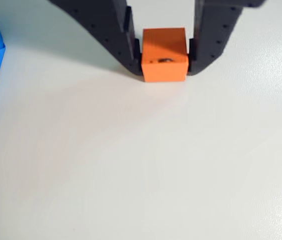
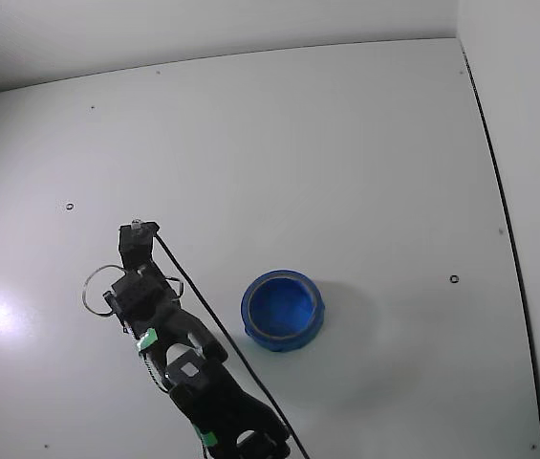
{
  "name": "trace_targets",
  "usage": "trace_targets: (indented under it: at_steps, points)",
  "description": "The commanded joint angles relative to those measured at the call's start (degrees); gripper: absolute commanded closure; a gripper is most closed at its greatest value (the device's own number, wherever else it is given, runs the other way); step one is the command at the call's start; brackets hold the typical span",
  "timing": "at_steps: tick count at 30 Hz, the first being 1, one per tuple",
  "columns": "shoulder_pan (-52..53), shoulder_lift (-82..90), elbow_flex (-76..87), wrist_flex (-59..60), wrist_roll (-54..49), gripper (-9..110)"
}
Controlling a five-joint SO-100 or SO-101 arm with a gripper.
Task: Grasp a block and put it in the bin.
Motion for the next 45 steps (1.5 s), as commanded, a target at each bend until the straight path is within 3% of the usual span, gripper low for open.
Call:
trace_targets:
  at_steps: [1, 7, 14, 19, 26, 40, 45]
  points:
    - [0.1, 3.3, -0.4, 0.1, 0.0, 100]
    - [1.7, 11.9, -0.2, 0.3, 1.2, 102]
    - [15.1, 33.0, 1.1, 0.3, 8.9, 101]
    - [26.2, 43.3, 7.6, 0.3, 5.6, 101]
    - [37.2, 45.3, 25.8, -0.6, -0.2, 101]
    - [38.7, 45.5, 35.1, -0.8, -1.1, 99]
    - [38.8, 45.7, 35.1, -0.8, -1.1, 84]
